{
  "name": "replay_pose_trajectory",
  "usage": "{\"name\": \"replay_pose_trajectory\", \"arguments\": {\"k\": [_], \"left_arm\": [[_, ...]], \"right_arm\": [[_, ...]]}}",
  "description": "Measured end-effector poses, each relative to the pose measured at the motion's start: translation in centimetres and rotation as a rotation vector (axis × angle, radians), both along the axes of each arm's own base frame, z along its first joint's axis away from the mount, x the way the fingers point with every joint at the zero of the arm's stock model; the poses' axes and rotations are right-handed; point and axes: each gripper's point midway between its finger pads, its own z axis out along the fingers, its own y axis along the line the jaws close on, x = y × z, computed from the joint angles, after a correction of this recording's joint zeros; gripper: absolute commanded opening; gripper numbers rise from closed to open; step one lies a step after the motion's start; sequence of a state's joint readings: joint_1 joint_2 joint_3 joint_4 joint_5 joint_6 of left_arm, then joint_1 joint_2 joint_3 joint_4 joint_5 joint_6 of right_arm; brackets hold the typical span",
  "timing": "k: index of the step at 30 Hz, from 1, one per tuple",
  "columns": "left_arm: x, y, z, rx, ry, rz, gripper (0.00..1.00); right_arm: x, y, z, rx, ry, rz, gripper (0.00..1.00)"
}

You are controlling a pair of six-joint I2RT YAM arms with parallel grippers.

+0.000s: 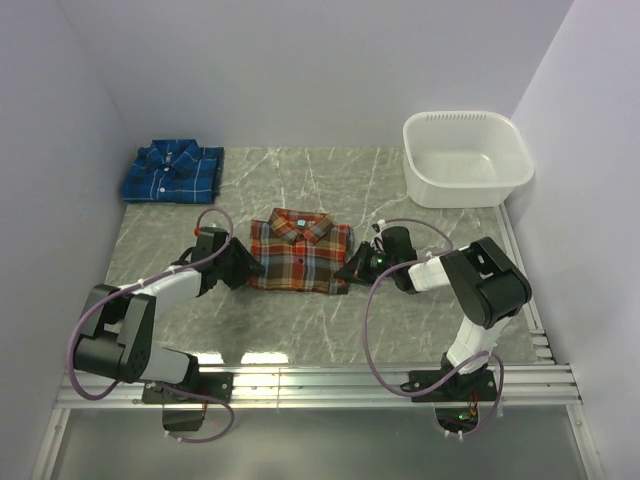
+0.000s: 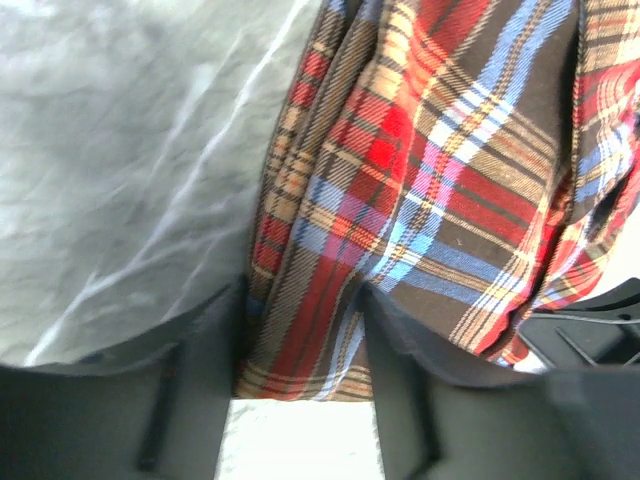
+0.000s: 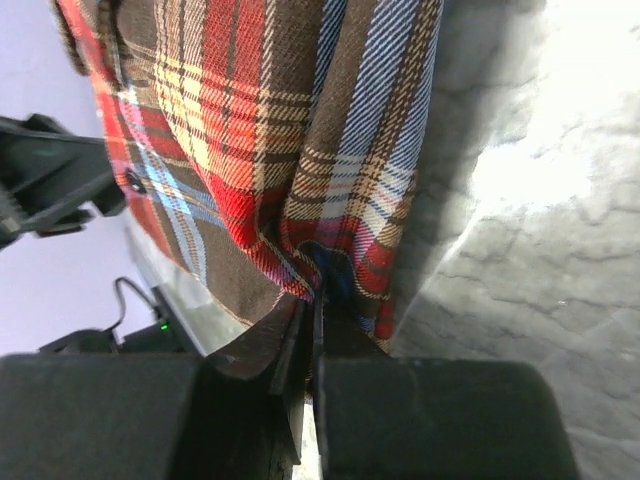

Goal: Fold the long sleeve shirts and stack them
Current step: Fold the shirt

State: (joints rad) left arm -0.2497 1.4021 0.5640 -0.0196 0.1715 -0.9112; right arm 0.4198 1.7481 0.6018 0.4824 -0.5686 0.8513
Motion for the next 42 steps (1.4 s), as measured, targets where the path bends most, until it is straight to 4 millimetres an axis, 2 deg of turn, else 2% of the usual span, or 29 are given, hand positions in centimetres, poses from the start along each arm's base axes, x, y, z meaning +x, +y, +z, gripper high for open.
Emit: {"name": "replay_pose_trajectory", "arguments": {"k": [2, 3, 4, 10, 15, 22, 26, 31, 35, 38, 39, 42], "left_arm": [[-0.5, 0.3, -0.2, -0.009, 0.007, 0.010, 0.47], [-0.7, 0.3, -0.3, -0.012, 0.013, 0.012, 0.44], [-0.9, 0.3, -0.4, -0.017, 0.016, 0.012, 0.43], [-1.4, 0.2, -0.5, -0.026, 0.019, 0.009, 0.45], [-1.6, 0.3, -0.4, -0.017, 0.022, 0.001, 0.48], [-1.8, 0.5, -0.3, -0.001, 0.035, -0.013, 0.49], [-1.9, 0.5, -0.4, -0.001, 0.036, -0.013, 0.49], [-1.9, 0.5, -0.4, 0.000, 0.037, -0.013, 0.48], [-1.8, 0.5, -0.4, -0.001, 0.037, -0.011, 0.47], [-1.8, 0.5, -0.4, 0.000, 0.039, -0.007, 0.47], [-1.8, 0.5, -0.4, 0.000, 0.038, -0.006, 0.47], [-1.8, 0.5, -0.4, 0.000, 0.038, -0.005, 0.47]], "right_arm": [[-0.4, 0.2, -0.1, 0.027, 0.006, 0.005, 0.00], [-0.6, 0.2, -0.1, 0.038, 0.010, 0.009, 0.08], [-0.8, 0.3, 0.0, 0.046, 0.012, 0.012, 0.11], [-1.1, 0.1, 0.2, 0.038, 0.007, 0.021, 0.29], [0.1, -0.8, 2.3, -0.055, -0.063, 0.006, 0.40], [4.5, -1.3, 6.4, -0.154, -0.184, -0.058, 0.40], [5.5, -1.2, 7.4, -0.156, -0.210, -0.076, 0.35], [5.7, -0.6, 6.8, -0.128, -0.201, -0.066, 0.30], [5.4, -0.4, 4.0, -0.110, -0.150, -0.059, 0.28], [4.3, -1.8, 0.5, -0.126, -0.067, -0.079, 0.26], [4.0, -2.3, -0.1, -0.112, -0.044, -0.091, 0.26], [4.5, -3.6, 0.1, -0.101, -0.052, -0.120, 0.27]]}}
